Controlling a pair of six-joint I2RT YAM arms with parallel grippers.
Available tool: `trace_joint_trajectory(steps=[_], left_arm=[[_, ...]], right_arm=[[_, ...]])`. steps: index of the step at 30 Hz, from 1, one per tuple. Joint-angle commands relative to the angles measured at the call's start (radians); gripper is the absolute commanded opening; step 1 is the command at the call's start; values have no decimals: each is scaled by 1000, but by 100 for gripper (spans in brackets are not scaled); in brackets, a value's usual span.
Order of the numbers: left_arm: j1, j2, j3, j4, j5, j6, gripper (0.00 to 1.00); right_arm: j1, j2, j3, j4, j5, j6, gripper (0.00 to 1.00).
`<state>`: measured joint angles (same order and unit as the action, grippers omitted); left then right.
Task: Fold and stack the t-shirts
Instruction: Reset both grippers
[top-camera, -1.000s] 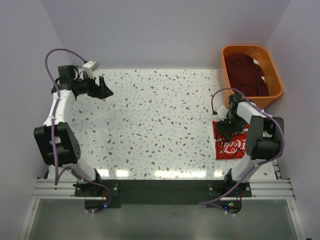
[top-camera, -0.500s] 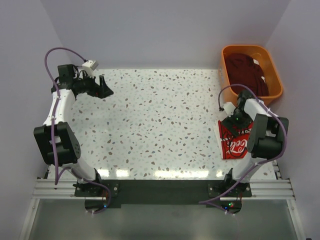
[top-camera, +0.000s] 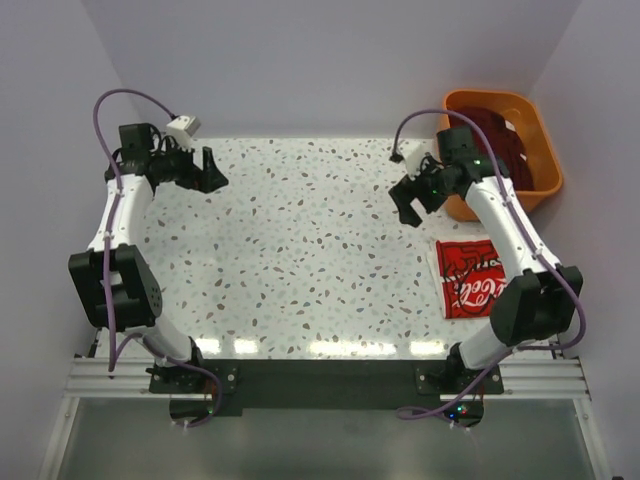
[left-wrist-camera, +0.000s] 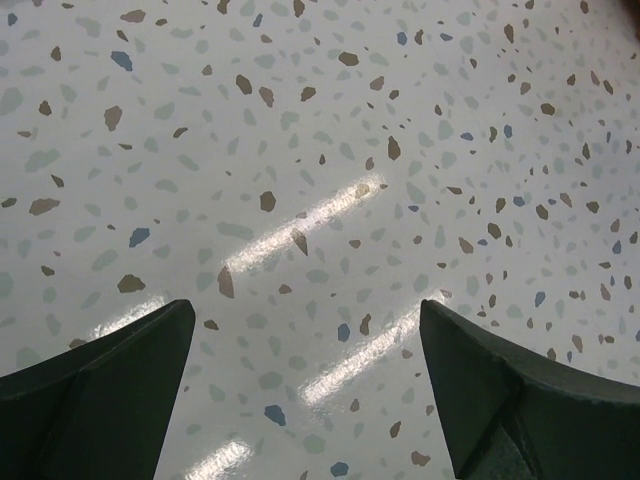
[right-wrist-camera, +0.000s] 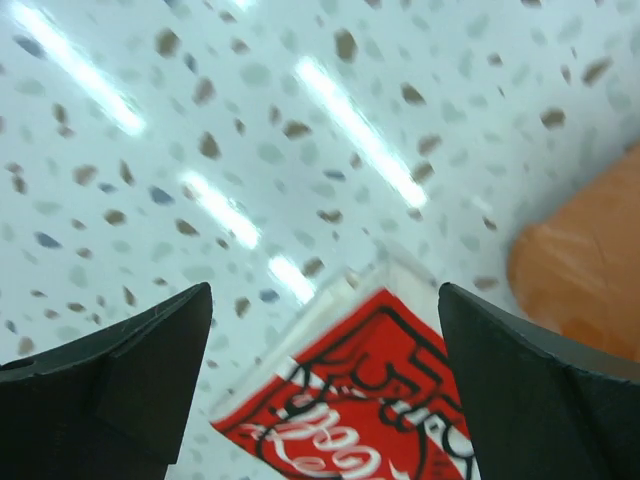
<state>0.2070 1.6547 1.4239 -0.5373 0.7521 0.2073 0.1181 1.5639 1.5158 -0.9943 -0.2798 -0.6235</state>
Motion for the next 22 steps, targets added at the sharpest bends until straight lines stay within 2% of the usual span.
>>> trace_joint_trajectory(steps=[1,4,8,13,16,22], left_arm=[[-43,5,60,-53,-66,49,100],[-92,20,43,-115,-181,79,100],[-147,-12,-90,-104,-267,80,100],[-185,-73,-282,6,-348,72,100],[-193,-81,-374,37,-381,63,100],[-195,-114,-401,91,-405,15,100]], right_arm=[[107,31,21,120,-133,180,99],[190,80,-22,296,-137,293,99],[288,179,-66,491,-105,418,99],[333,287,-111,574,-64,464,98],[353,295,-146,592,-33,473,99],[356,239,-198,600,-19,479,99]])
